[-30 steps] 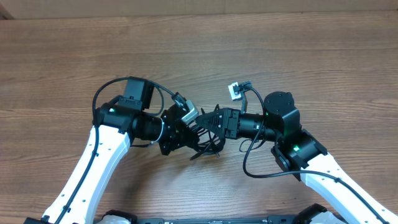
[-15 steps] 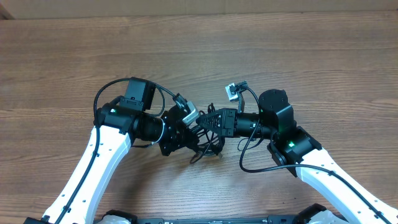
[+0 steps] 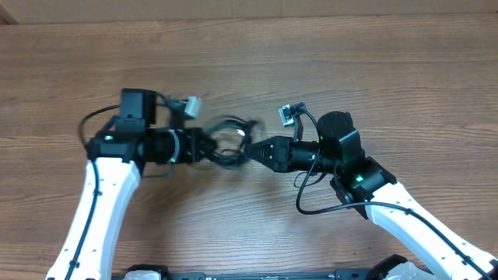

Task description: Untangle cables

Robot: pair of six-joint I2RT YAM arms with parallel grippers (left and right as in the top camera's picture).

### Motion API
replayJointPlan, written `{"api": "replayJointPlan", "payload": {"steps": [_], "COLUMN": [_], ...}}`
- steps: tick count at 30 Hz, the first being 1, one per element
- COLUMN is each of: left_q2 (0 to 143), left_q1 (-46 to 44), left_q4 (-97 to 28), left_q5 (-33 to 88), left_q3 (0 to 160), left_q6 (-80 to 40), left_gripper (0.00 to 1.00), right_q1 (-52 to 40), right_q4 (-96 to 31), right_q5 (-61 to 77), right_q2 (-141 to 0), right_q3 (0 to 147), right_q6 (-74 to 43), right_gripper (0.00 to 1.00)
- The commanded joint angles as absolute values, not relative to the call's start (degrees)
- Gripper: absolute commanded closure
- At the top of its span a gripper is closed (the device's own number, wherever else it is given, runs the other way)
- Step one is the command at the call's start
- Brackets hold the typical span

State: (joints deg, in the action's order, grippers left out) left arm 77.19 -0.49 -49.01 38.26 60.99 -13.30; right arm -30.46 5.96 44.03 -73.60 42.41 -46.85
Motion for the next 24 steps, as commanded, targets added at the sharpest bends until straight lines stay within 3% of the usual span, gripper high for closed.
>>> {"api": "replayJointPlan", "payload": {"steps": [1,8,16,24], "left_q2": [77.9,77.9,77.9,78.0], "left_q1": [5.6,6.8,2.9,-4.4], "left_q4": [-48.3,-46.3,-43.7,-48.1], "left_q5": [23.3,18.4,36.1,36.1], "left_q3": [61.2,61.2,61.2,61.2], "left_q6": [-29.7,-40.3,-8.6,-2.6], "left_gripper": [0.96,0.96,0.96,0.96], "right_q1": [-30.8,-31.2,-31.2,-31.2], "right_q4": [5.9,-4.5,-21.3,-29.8], "right_q5": [48.4,45.9,30.0,27.0], "right_q2": [-71.7,-71.7,-71.7,-71.7], "right_q3": [43.1,43.1,43.1,43.1], "right_q6": [-44.9,-44.4,-43.0,-43.0], "right_gripper": [0.96,0.96,0.96,0.96]}}
